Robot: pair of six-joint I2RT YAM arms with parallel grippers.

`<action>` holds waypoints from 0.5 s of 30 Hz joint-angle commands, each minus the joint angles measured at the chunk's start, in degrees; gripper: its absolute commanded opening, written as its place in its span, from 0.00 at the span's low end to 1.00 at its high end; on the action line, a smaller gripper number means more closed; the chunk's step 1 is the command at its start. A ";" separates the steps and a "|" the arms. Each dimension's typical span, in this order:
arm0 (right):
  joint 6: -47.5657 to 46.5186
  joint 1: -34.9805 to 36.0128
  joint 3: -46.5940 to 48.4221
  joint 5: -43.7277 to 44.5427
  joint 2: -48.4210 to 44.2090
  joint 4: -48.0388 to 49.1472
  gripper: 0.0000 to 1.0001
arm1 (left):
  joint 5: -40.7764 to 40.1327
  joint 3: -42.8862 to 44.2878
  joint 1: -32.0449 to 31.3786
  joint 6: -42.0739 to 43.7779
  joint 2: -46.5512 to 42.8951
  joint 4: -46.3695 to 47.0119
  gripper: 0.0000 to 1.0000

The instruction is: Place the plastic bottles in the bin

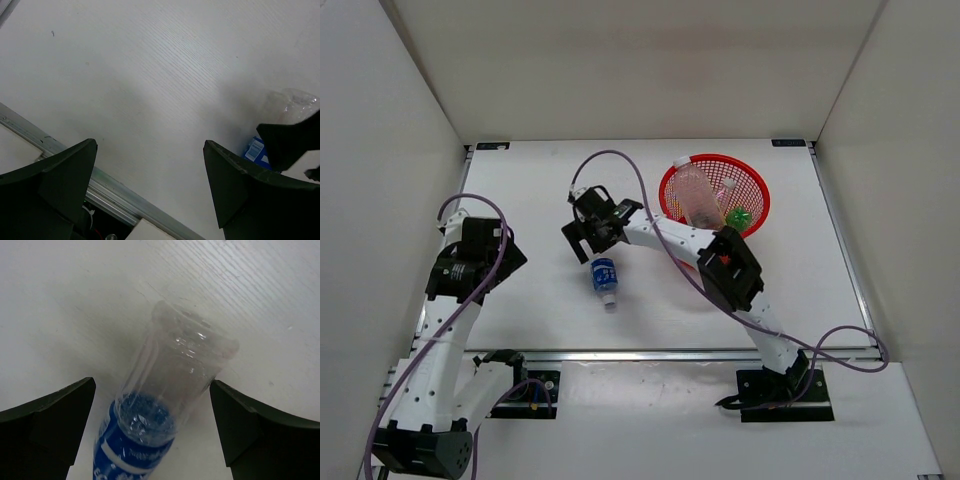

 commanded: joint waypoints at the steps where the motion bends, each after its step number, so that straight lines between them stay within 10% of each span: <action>1: 1.07 2.07 4.60 5.43 3.69 -2.68 0.95 | -0.57 0.16 -0.09 -0.31 -0.60 -1.18 0.98; 6: 0.81 1.63 4.95 2.62 2.22 -2.42 0.45 | -2.07 2.53 -0.18 0.22 -0.61 -1.18 0.99; 15: -1.74 -5.39 10.93 -13.99 -21.38 -2.61 0.20 | 0.83 5.88 -0.88 1.62 1.77 3.73 0.99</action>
